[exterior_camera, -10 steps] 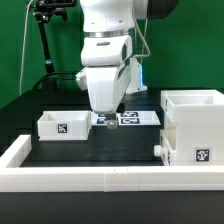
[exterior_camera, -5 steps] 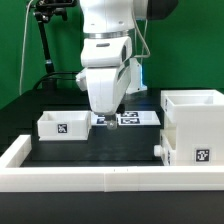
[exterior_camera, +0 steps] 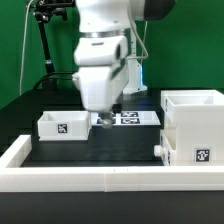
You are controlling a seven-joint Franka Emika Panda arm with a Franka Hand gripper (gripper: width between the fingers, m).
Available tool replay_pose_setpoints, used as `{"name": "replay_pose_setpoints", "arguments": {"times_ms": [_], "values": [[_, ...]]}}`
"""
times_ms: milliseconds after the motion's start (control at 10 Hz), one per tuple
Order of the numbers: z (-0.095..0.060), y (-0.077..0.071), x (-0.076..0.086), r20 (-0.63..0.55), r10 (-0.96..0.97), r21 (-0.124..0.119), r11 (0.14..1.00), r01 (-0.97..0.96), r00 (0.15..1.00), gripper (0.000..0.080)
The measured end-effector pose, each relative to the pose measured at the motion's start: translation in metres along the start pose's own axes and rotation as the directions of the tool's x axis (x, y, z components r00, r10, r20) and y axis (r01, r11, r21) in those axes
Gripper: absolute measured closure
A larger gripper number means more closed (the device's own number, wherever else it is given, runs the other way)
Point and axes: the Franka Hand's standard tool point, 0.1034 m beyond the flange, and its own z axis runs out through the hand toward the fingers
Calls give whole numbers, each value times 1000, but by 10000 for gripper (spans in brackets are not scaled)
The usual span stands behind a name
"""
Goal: Assemble drawer
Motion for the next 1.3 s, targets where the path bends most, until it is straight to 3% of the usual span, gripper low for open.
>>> {"name": "replay_pose_setpoints", "arguments": {"times_ms": [100,200,600,700,800,1000,1300], "values": [[1,-8,-12,4,45,-10,999,-45,999,150],[3,-10,-18,8,53,4,999,-53,999,150],[3,-10,-15,7,273,3,962,-273,962,150],[3,-8,-17,5,345,-4,939,-345,939,150],[2,-4,-25,-5,433,-26,901,-433,901,150],[2,-11,-36,-39,697,-46,714,-698,716,150],[6,-18,-38,-29,893,-17,450,-893,450,150]]}}
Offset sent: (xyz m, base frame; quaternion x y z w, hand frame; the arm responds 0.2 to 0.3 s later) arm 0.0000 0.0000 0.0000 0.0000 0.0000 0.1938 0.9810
